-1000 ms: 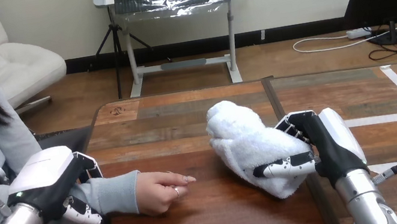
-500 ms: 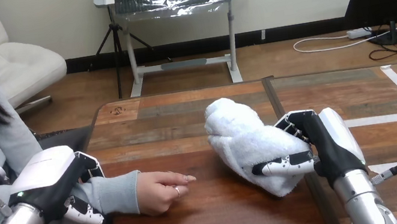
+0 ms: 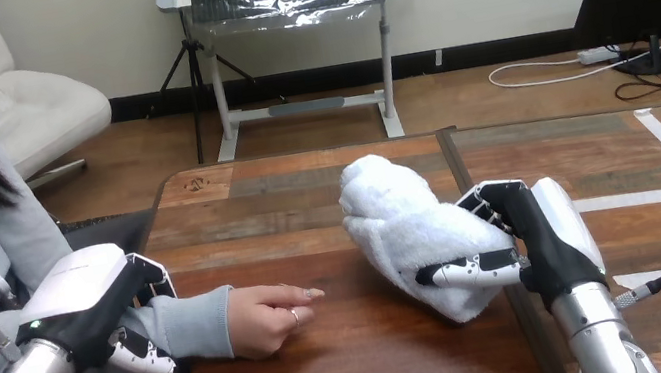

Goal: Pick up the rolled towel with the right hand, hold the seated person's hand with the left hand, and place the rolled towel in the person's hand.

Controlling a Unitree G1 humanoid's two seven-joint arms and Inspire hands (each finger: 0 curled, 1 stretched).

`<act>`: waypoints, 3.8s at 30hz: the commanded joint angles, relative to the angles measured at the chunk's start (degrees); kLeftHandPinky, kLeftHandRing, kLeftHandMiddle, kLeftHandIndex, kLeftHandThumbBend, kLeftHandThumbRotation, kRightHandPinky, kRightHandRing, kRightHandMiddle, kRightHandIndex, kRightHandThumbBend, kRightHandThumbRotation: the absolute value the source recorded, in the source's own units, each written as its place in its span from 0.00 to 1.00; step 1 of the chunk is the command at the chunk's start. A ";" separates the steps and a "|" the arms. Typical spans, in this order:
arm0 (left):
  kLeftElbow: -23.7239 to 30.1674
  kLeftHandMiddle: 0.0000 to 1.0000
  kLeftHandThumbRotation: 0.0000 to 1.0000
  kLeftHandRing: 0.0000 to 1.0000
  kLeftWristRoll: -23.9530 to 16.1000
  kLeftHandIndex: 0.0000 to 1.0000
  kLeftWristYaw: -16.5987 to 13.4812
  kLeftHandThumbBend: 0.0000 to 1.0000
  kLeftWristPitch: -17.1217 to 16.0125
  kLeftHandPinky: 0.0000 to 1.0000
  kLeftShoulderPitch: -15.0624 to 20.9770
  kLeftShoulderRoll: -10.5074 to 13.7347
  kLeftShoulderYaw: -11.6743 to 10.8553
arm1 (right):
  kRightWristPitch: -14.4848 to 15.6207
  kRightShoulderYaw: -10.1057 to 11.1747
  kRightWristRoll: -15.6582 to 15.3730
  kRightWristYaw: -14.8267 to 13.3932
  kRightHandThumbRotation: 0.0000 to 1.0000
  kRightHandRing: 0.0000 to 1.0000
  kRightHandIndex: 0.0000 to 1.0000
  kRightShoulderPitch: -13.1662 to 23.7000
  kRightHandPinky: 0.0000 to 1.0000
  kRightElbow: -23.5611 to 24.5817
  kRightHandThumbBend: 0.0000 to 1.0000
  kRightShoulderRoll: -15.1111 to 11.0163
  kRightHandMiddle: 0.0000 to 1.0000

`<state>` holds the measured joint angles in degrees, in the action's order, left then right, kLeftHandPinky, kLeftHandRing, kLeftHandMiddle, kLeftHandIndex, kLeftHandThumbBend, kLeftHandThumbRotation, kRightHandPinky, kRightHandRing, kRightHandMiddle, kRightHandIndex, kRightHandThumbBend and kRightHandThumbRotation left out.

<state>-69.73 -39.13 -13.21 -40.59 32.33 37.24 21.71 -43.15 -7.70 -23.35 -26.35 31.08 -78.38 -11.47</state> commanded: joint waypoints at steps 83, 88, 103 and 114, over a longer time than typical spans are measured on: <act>18.99 0.36 0.00 0.30 8.47 0.37 5.60 0.93 -8.76 0.25 -2.50 2.32 -4.66 | -13.81 2.64 3.10 -4.97 0.00 0.29 0.44 6.07 0.25 3.04 0.81 2.86 0.39; 21.95 0.35 0.00 0.29 9.37 0.36 6.42 0.93 -8.90 0.24 -3.51 2.68 -5.48 | -13.46 2.44 2.81 -4.99 0.00 0.29 0.44 5.96 0.25 2.93 0.81 2.94 0.39; 30.58 0.36 0.00 0.30 11.39 0.36 8.89 0.94 -9.17 0.25 -6.92 4.04 -7.50 | -13.34 2.08 1.69 -5.45 0.00 0.28 0.44 5.58 0.25 2.69 0.82 3.31 0.39; 35.85 0.35 0.00 0.30 13.07 0.36 10.43 0.95 -8.88 0.25 -9.43 4.13 -9.22 | -12.03 1.21 -0.60 -7.46 0.00 0.29 0.44 5.51 0.25 2.58 0.81 2.87 0.39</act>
<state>-44.48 -30.17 -2.60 -46.33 19.32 42.61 15.89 -55.08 -6.37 -23.44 -30.60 31.84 -78.37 -8.72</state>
